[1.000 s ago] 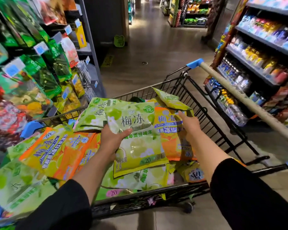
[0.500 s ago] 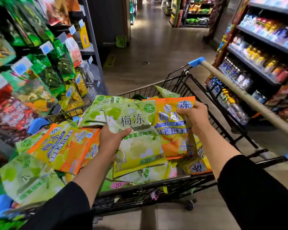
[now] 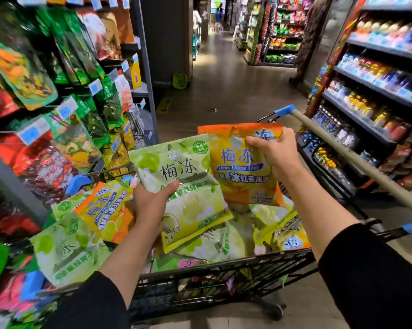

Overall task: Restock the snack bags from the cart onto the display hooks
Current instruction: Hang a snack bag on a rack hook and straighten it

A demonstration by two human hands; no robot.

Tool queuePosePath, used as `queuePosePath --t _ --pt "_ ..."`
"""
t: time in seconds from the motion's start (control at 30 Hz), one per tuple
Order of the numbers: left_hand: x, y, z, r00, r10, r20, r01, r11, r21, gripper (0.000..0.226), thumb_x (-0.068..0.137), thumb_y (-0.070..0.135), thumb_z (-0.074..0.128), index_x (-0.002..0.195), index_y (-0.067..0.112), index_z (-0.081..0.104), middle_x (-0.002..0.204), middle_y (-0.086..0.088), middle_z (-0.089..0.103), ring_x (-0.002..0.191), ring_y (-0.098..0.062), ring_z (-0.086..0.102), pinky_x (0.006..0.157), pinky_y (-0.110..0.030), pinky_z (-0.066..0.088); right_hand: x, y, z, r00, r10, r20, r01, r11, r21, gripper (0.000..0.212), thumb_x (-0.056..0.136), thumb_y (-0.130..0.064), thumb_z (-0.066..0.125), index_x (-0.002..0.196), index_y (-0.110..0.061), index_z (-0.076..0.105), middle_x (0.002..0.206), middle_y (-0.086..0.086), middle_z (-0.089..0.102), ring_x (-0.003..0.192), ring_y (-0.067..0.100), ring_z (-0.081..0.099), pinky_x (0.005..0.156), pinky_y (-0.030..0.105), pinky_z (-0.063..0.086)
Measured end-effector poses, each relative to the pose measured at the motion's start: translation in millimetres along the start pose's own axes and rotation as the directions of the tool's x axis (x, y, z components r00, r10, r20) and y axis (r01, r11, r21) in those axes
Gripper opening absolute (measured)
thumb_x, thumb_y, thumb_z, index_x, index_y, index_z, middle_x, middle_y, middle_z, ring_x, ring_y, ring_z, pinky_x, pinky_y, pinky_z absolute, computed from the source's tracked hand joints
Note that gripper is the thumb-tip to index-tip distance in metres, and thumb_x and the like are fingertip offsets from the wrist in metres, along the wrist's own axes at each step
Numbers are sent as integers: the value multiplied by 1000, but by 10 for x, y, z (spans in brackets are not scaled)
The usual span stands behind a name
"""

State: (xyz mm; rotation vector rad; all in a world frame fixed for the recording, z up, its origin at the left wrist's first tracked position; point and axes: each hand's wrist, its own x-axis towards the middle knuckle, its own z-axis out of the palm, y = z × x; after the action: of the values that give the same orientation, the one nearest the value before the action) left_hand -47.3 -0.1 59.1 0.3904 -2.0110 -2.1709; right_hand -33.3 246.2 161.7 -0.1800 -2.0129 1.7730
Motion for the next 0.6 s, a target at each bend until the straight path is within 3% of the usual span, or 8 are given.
queuePosePath --t 0.1,0.23,0.3,0.43,0.53,0.6 --pt "-66 256 -267 993 62 -103 -69 995 -66 45 71 13 84 107 6 57 90 3 65 94 -23 63 72 -27 47 14 -238 310 993 -95 64 91 994 64 24 77 -5 78 66 -19 62 61 -8 69 61 9 67 62 28 57" --pt "-319 555 -719 946 147 -288 -192 972 -135 61 76 22 81 124 15 45 102 11 52 109 -14 51 91 -30 43 -2 -458 795 960 -193 205 171 978 122 15 75 -17 81 75 -12 68 74 4 71 69 15 68 68 32 58" --pt "-476 611 -1036 891 173 -419 -246 961 -125 51 75 25 82 112 19 47 102 14 56 104 -12 54 95 -31 44 -89 -588 1082 913 -269 306 233 961 149 11 77 -15 80 76 -10 70 76 9 71 68 16 67 66 31 57" --pt "-1152 633 -1654 695 165 -700 -289 955 -62 65 64 38 87 114 11 54 118 -10 62 106 -29 62 93 -52 51 -546 -832 1698 758 -405 511 298 913 280 11 79 -11 77 72 -14 69 71 0 69 65 10 64 65 27 54" --pt "-1866 531 -2080 500 141 -854 -287 958 -10 40 68 33 86 93 22 57 99 -6 66 98 -31 65 87 -54 53 -1112 -974 2130 624 -454 636 253 887 386 14 78 -7 77 68 -8 67 55 -17 60 49 -8 52 55 15 46" --pt "-2414 482 -2304 378 119 -918 -245 969 25 52 60 44 88 96 18 61 96 -7 67 95 -32 66 84 -54 55 -1602 -1079 2360 490 -507 709 242 861 448 27 77 -7 77 59 -19 62 51 -19 56 45 -9 47 52 14 42"
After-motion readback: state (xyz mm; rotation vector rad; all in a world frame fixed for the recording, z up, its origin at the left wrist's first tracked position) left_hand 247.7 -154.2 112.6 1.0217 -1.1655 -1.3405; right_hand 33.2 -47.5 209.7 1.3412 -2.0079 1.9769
